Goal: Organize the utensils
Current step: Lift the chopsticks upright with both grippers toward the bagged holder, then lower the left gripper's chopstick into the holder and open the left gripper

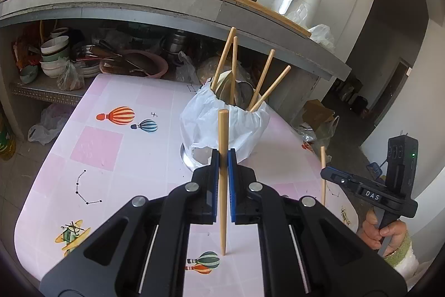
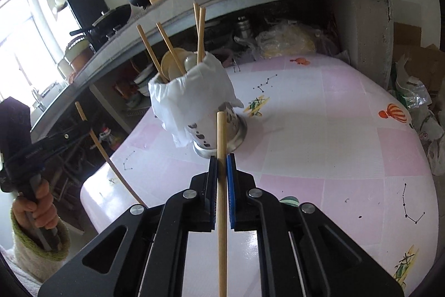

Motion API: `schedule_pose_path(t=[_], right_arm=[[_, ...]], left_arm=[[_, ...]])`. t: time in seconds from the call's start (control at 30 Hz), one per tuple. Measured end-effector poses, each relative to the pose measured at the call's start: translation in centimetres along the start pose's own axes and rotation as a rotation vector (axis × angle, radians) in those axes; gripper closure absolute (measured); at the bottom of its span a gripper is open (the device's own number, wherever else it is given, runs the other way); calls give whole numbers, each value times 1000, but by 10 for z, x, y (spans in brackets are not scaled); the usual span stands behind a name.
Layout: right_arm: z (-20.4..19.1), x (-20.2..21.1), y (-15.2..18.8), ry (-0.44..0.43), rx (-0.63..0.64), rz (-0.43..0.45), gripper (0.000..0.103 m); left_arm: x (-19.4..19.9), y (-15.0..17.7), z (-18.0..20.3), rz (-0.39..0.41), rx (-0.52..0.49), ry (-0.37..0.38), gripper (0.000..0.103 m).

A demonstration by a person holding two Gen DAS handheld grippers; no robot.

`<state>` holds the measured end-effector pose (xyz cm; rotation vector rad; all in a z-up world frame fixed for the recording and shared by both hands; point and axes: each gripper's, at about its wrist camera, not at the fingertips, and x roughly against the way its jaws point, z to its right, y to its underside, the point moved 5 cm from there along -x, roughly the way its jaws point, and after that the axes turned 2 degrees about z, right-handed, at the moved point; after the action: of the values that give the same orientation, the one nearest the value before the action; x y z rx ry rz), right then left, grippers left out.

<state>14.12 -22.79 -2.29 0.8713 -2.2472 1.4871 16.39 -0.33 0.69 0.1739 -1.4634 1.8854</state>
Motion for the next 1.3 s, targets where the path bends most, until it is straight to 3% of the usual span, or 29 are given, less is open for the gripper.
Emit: schedule_pose_path(t=[0.3, 0.7, 0.93, 1.3], right_arm=[[-9, 30, -18, -36, 1, 80, 96], [-14, 33, -22, -56, 8, 96, 96], [-8, 30, -22, -44, -5, 84, 96], [-2, 25, -23, -35, -12, 71, 96]], left_arm=[[17, -31, 9, 74, -12, 24, 97], [47, -167, 42, 364, -104, 55, 97], [-1, -194, 39, 330, -147, -41, 97], [-63, -162, 20, 205, -139, -65, 97]])
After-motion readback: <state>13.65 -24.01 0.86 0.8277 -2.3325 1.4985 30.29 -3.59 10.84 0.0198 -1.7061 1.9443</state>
